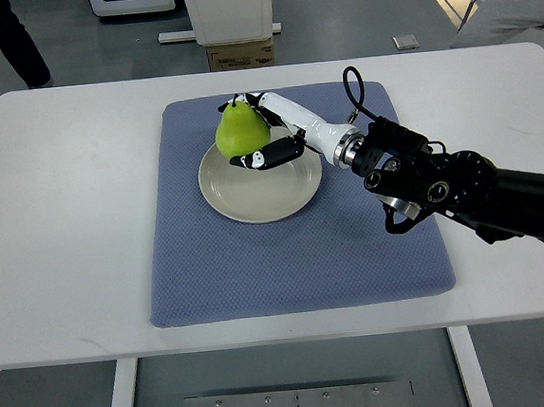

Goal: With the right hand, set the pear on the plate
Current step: 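Carry the pear over the cream plate and lower it onto it, then open the right hand fingers to release the pear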

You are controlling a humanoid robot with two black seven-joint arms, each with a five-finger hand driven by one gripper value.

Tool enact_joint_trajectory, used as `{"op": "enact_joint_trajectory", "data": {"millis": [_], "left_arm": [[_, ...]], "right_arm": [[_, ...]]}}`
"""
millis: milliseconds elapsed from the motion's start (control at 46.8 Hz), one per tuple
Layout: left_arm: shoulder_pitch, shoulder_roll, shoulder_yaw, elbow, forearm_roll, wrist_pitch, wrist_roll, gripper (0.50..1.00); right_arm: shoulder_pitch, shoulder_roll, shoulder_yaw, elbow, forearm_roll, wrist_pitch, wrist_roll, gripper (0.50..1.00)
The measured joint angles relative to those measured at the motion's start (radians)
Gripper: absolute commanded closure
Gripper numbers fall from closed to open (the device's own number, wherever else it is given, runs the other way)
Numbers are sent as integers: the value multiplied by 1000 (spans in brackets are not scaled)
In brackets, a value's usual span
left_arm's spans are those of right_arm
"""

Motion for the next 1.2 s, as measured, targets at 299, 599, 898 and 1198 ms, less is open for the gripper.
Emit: {"op": "enact_joint_trajectory", "data": {"millis": [299,599,898,1198], "left_arm": [[0,0,0,0,0,0,0,500],[0,0,0,0,0,0,0,500],[0,0,0,0,0,0,0,500],[0,0,0,0,0,0,0,500]], "right_arm": [[-65,0,-69,-84,0,-14,0,1000],[-66,0,-70,-82,0,-29,7,677],[-31,0,-60,-67,4,-32,15,500],[10,0,-44,-79,9,-31,7,500]]}}
